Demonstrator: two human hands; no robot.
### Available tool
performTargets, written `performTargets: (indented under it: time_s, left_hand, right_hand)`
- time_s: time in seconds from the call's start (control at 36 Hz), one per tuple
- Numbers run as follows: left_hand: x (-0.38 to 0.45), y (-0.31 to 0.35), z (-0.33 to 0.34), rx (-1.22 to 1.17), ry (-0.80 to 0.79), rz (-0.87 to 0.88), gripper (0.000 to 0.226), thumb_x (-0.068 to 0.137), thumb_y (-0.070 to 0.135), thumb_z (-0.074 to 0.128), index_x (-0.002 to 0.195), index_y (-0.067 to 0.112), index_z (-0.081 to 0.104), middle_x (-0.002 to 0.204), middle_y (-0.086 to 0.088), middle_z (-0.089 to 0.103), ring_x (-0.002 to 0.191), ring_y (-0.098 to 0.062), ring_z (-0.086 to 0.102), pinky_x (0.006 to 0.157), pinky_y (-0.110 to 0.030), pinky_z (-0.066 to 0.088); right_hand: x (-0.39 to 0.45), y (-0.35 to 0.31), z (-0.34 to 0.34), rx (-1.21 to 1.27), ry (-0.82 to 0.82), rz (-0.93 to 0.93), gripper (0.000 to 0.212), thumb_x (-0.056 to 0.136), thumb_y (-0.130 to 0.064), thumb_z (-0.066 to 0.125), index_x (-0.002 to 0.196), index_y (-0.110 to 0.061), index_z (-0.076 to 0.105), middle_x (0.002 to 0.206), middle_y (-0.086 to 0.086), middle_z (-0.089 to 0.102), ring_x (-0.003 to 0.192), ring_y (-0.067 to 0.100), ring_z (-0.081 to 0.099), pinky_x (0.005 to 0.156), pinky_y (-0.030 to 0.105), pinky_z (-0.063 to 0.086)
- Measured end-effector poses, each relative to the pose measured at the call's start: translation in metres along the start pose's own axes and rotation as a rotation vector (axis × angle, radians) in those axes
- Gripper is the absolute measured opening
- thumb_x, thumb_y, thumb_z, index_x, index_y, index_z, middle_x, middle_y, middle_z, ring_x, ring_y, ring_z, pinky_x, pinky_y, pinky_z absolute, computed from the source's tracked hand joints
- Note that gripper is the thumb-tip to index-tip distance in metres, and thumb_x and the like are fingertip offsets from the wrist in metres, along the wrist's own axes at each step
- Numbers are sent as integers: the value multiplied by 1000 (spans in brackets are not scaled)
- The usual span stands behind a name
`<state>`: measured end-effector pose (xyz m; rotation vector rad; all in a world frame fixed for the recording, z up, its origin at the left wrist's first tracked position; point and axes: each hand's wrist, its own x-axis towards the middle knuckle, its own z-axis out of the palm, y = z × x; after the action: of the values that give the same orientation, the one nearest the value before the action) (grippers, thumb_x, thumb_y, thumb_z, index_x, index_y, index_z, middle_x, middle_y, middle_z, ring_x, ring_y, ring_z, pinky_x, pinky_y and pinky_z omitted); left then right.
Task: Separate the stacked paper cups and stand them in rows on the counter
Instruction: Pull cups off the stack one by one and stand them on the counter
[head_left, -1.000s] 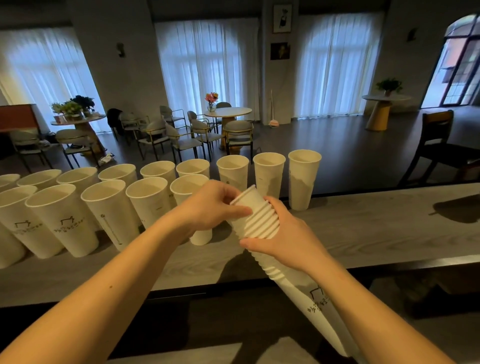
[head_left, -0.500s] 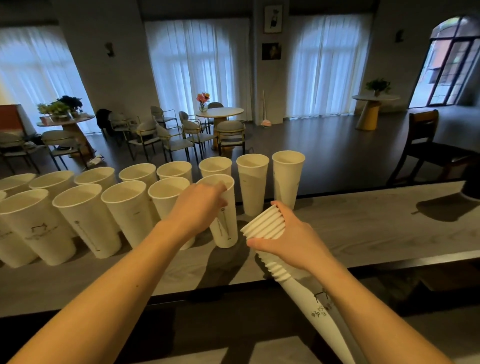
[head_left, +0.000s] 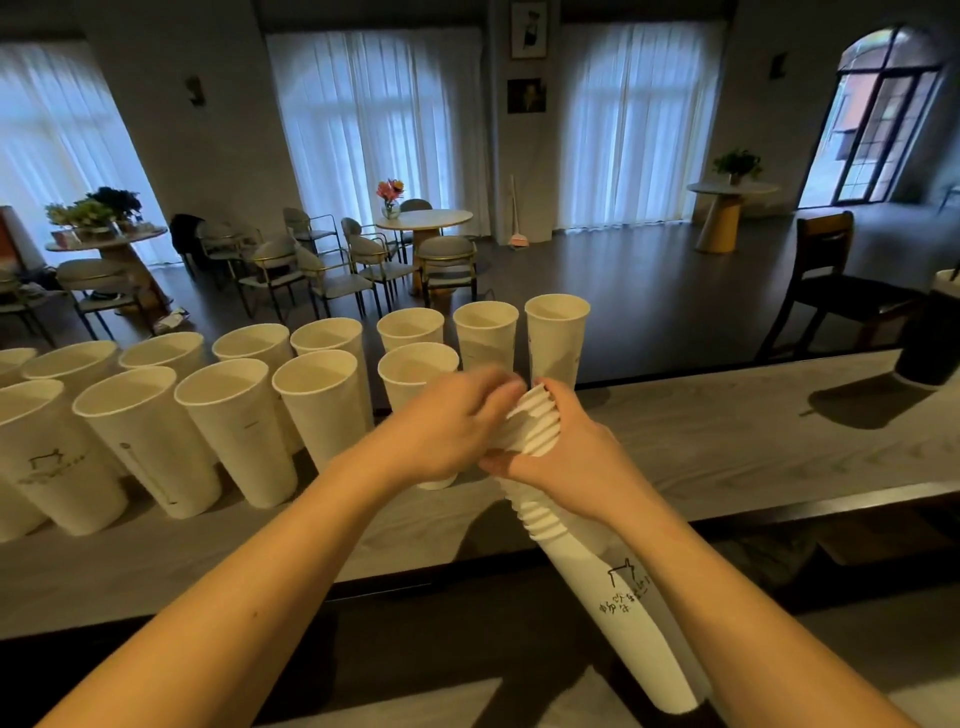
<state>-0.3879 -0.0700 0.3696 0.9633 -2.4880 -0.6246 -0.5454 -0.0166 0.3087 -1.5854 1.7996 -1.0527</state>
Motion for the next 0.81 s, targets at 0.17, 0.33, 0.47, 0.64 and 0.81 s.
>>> performTargets:
  time_s: [0.17, 0.33, 0.47, 0.64, 0.81]
  left_hand:
    - [2, 6, 1, -151, -108, -22, 23, 100, 26, 51, 95, 16, 71, 84, -1, 70, 76, -15, 61, 71, -33, 45]
    - [6, 0, 1, -313, -108, -89, 21, 97, 24, 58, 83, 24, 73, 58, 18, 62, 56, 4, 51, 62, -20, 38]
    - [17, 8, 1, -326, -67, -124, 7, 85, 26, 73, 78, 26, 72, 61, 16, 67, 57, 4, 57, 63, -24, 44]
    - [34, 19, -25, -159, 354, -91, 10, 87, 31, 70, 89, 23, 65, 79, 12, 65, 68, 3, 62, 51, -8, 46]
    - [54, 26, 0, 278, 286, -73, 23, 92, 30, 63, 107, 13, 61, 100, -4, 63, 96, -24, 64, 75, -33, 50]
  right_hand:
    - [-1, 7, -10, 56, -94, -35, 112, 58, -72, 82, 149, -44, 24, 132, -15, 56, 113, 7, 58, 95, 39, 54]
    - [-6, 20, -20, 89, -182, -105, 110, 68, -54, 86, 153, -48, 17, 138, -23, 46, 121, 0, 51, 97, 28, 49]
    - [-9, 29, -26, 126, -118, -90, 93, 74, -45, 85, 146, -50, 26, 129, -20, 55, 113, 0, 58, 92, 27, 50]
    - [-13, 50, -40, 26, -88, -1, 100, 72, -49, 84, 151, -46, 23, 132, -15, 55, 114, 5, 56, 97, 37, 50]
    - [-16, 65, -43, -41, -3, 119, 104, 71, -51, 82, 153, -46, 19, 128, -9, 56, 113, 13, 56, 93, 37, 51]
